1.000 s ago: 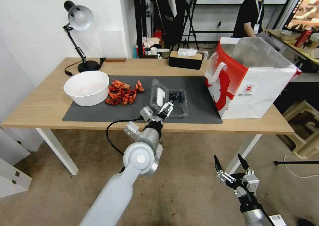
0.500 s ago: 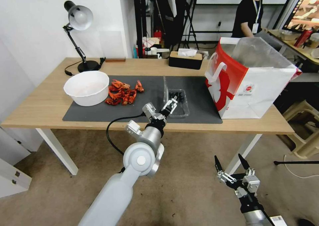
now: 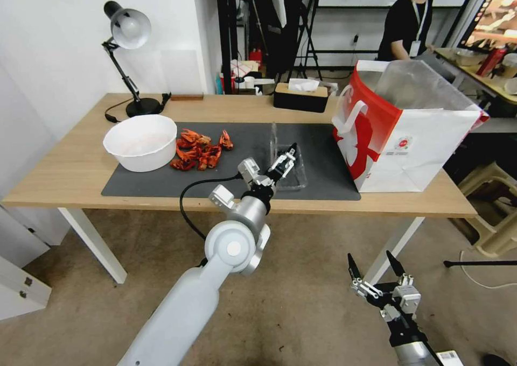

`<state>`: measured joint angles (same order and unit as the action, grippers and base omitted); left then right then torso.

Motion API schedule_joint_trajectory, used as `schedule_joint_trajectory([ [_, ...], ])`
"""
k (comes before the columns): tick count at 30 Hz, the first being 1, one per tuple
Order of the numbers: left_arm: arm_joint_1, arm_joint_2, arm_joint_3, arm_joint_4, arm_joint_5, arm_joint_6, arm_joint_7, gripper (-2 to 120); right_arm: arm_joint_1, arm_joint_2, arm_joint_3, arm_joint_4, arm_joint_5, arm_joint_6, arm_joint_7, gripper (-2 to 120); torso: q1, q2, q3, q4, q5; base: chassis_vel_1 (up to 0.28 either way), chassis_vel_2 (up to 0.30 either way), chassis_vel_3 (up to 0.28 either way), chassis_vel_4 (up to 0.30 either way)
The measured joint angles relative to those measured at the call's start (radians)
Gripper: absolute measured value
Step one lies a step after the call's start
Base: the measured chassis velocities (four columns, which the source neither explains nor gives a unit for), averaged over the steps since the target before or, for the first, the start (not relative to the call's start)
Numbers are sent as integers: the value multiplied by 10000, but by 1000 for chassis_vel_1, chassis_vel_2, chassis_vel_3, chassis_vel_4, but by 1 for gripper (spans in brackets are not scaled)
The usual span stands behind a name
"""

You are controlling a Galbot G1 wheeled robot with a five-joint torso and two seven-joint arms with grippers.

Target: Close the takeout container lid, then place the container into the takeout bag.

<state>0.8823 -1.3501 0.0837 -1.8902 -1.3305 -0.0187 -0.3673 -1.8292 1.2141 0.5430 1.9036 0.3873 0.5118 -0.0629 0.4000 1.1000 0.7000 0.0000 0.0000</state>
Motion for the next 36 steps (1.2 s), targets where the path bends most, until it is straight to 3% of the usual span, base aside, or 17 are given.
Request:
schedule_joint_trajectory([
  [12,-942,-337,616,970,-486,660,-67,99,55,47,75,-51,-67,-96,41,100,0,-1,0,0,0,0,0,0,0],
  [20,-1212,-583,725,1528,-825,813,-369,73,55,85,75,-79,-107,-97,43,100,0,-1,0,0,0,0,0,0,0],
  [23,-1275,-694,723,1721,-881,915,-648,59,55,65,75,-77,-99,-97,32,100,0,-1,1,0,0,0,0,0,0],
  [28,-1309,-787,721,1773,-885,1104,-1061,45,53,-31,109,70,62,-123,-96,100,0,-1,0,0,0,0,0,0,0],
  [31,-1339,-836,734,1814,-886,1390,-1573,30,60,-185,277,315,411,-264,-372,100,0,0,0,-1,0,0,0,0,0],
  [33,-1342,-839,735,1824,-890,1434,-1655,29,63,-221,325,376,524,-309,-459,100,0,0,0,-1,0,0,0,0,0],
  [36,-1343,-842,668,1846,-1061,1674,-2084,14,87,-440,771,982,1597,-927,-1346,100,0,0,0,0,-1,0,0,0,0],
])
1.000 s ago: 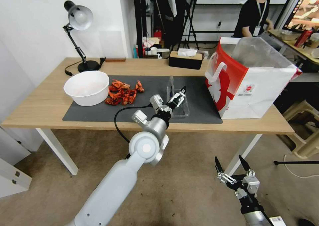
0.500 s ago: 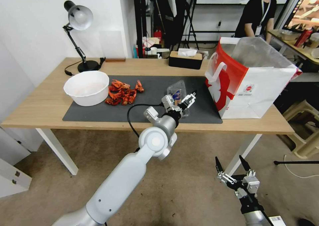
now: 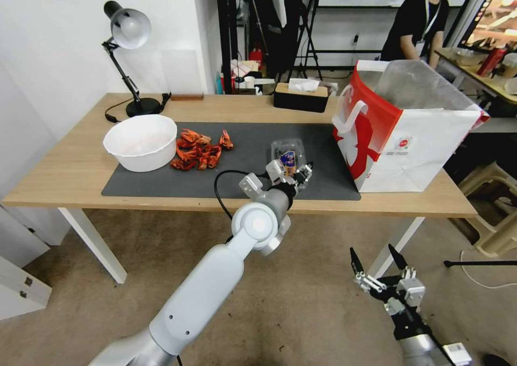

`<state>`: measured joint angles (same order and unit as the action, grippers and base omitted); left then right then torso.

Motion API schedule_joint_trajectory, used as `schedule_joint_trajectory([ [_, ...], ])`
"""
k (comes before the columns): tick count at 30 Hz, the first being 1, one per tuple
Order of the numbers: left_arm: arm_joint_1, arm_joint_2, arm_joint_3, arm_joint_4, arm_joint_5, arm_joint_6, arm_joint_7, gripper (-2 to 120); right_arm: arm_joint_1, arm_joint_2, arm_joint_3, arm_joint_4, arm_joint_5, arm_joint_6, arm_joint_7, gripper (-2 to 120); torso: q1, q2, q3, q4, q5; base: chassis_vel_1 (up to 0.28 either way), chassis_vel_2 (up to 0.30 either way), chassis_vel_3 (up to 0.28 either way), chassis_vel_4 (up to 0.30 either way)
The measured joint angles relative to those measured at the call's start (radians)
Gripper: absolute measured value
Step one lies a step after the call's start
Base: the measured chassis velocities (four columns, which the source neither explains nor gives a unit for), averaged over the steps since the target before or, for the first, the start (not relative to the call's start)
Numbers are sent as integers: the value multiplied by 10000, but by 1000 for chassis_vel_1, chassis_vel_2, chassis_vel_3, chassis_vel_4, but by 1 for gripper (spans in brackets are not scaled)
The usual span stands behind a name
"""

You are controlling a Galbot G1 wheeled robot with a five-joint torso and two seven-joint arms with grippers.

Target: Close the takeout container lid, then place the container into the takeout bag.

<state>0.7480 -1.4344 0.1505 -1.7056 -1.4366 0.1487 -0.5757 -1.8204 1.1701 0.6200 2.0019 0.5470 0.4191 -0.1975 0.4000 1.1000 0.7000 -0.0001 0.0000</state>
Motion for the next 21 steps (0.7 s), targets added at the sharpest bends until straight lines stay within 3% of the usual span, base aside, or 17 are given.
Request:
schedule_joint_trajectory([
  [1,0,0,0,0,0,0,0,14,0,0,0,0,0,0,0,100,0,0,0,0,0,0,0,0,0],
  [4,5,59,-117,0,-38,-5,-96,0,368,-286,671,773,1907,-1410,-870,100,0,0,0,0,0,0,0,0,0],
  [6,5,77,-126,0,-41,-7,-114,0,483,-350,765,879,2323,-1673,-924,100,0,0,0,0,-1,0,0,0,0],
  [8,11,150,-134,-20,-50,-11,-128,0,1171,-608,1019,1194,4070,-2751,-777,100,0,0,0,-1,0,0,0,0,0],
  [9,11,150,-134,-20,-50,-11,-128,0,1171,-608,1019,1194,4070,-2751,-777,100,0,0,0,-1,0,0,0,0,0],
  [11,70,175,-134,-41,-84,-5,-126,0,2167,-973,1096,1495,5807,-3835,2,100,0,0,1,3,1,0,0,0,0],
  [12,70,175,-134,-41,-84,-5,-126,0,2167,-973,1096,1495,5807,-3835,2,100,0,0,1,3,1,0,0,0,0],
  [15,89,164,-140,-27,-84,-63,-87,0,3678,-1579,529,1672,7867,-5137,1653,100,0,0,1,2,1,0,0,0,0],
  [21,87,229,-184,-11,-84,-136,-34,0,5625,-1936,-663,1233,9162,-5990,3254,100,1,-1,2,0,2,0,0,0,0],
])
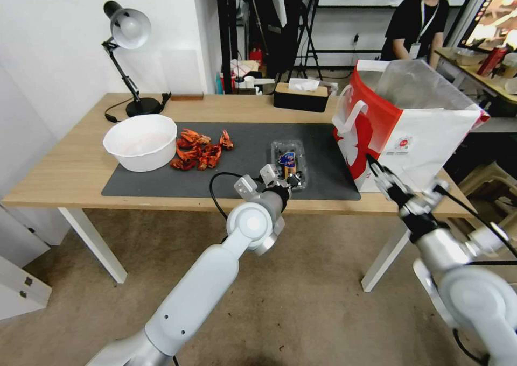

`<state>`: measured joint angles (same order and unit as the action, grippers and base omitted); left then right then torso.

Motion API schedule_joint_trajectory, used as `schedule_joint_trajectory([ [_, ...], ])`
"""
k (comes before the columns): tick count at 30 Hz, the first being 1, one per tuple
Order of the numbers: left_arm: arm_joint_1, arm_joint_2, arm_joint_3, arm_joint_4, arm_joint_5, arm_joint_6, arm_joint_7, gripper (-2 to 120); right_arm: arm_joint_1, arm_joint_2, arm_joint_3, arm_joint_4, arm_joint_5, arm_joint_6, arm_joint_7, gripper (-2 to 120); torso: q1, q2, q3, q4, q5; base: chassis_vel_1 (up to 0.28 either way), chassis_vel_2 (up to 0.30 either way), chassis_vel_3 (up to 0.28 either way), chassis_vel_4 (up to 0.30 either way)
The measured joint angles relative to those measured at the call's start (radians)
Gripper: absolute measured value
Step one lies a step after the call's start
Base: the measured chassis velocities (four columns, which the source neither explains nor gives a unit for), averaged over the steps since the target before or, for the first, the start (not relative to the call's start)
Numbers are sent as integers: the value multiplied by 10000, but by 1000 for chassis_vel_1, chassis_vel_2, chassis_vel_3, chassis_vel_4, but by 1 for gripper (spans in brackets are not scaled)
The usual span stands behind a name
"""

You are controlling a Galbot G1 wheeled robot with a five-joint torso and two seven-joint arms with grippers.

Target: Close the takeout container lid, then place the container into the takeout bag.

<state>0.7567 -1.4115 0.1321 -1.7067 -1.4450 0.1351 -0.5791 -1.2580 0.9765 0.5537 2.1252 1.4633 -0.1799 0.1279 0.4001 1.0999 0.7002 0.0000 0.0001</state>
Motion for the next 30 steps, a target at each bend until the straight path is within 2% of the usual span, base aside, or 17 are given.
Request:
schedule_joint_trajectory([
  [2,0,45,-37,0,0,-24,13,0,1018,-8,-638,-400,242,-267,566,100,0,0,0,3,-2,0,0,0,0],
  [7,17,78,-75,-2,-5,-45,31,0,2317,117,-1441,-1132,499,-761,1402,100,1,0,0,3,-2,0,0,0,0],
  [10,98,73,-91,-3,-6,-71,93,0,3451,232,-2092,-1945,627,-1827,2466,100,1,-1,0,-1,-2,0,0,0,0],
  [14,146,73,-103,-26,-2,-103,117,0,4010,254,-2430,-2299,733,-2558,2955,100,1,0,0,0,-2,0,0,0,0],
  [17,200,93,-136,-67,8,-158,145,0,5011,303,-2948,-2869,1128,-3907,3758,100,-2,0,-2,-1,-3,0,0,0,0],
  [21,245,97,-151,-75,21,-197,160,0,5482,342,-3174,-3229,1390,-4514,4057,100,-2,0,-1,0,-3,0,0,0,0],
  [24,299,72,-156,-101,59,-220,169,0,6173,425,-3608,-3773,1725,-5399,4575,100,-1,0,-1,1,-2,0,0,0,0],
  [30,306,50,-143,-122,119,-267,165,0,6783,577,-4248,-4486,1960,-5637,5119,100,-1,0,-1,0,0,0,0,0,0],
])
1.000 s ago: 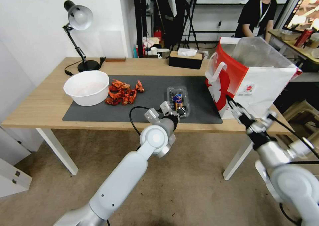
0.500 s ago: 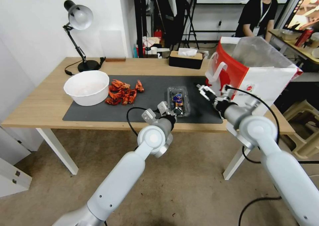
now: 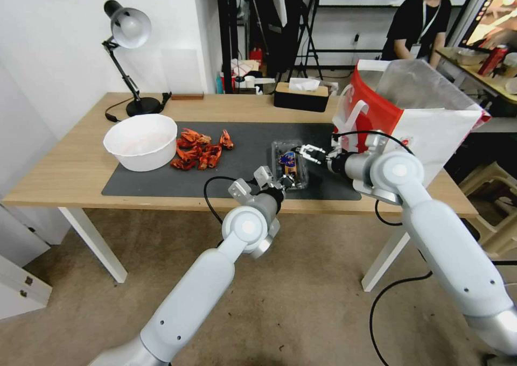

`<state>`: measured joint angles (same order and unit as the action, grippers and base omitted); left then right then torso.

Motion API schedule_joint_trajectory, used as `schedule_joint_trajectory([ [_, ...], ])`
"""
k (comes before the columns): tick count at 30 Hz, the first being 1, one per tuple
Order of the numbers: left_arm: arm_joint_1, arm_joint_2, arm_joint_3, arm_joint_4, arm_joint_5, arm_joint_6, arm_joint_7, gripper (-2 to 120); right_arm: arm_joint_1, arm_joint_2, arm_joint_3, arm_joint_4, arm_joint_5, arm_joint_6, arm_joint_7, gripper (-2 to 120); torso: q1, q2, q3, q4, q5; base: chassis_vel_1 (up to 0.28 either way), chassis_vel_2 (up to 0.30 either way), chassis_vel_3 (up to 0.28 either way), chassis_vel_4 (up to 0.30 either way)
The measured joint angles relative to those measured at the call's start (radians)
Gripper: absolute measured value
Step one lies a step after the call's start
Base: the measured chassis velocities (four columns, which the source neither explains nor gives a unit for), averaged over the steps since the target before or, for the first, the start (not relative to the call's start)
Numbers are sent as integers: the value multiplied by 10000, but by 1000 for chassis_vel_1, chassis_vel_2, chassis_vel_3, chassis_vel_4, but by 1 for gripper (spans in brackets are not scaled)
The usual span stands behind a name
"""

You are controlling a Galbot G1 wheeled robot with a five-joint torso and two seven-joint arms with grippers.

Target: Close the takeout container lid, then place the container into the takeout bag.

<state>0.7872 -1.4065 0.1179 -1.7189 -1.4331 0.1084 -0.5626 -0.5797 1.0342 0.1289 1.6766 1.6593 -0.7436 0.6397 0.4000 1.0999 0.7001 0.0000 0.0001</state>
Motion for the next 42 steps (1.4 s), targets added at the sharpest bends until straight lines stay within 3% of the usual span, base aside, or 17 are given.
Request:
schedule_joint_trajectory([
  [16,40,52,-27,-112,18,-28,72,0,494,209,-688,-560,1096,42,735,98,0,1,-2,0,-3,0,0,0,0],
  [42,315,172,-180,-517,164,-229,101,0,425,308,-528,-742,1485,93,969,3,-1,2,-2,1,-1,0,0,0,0],
])
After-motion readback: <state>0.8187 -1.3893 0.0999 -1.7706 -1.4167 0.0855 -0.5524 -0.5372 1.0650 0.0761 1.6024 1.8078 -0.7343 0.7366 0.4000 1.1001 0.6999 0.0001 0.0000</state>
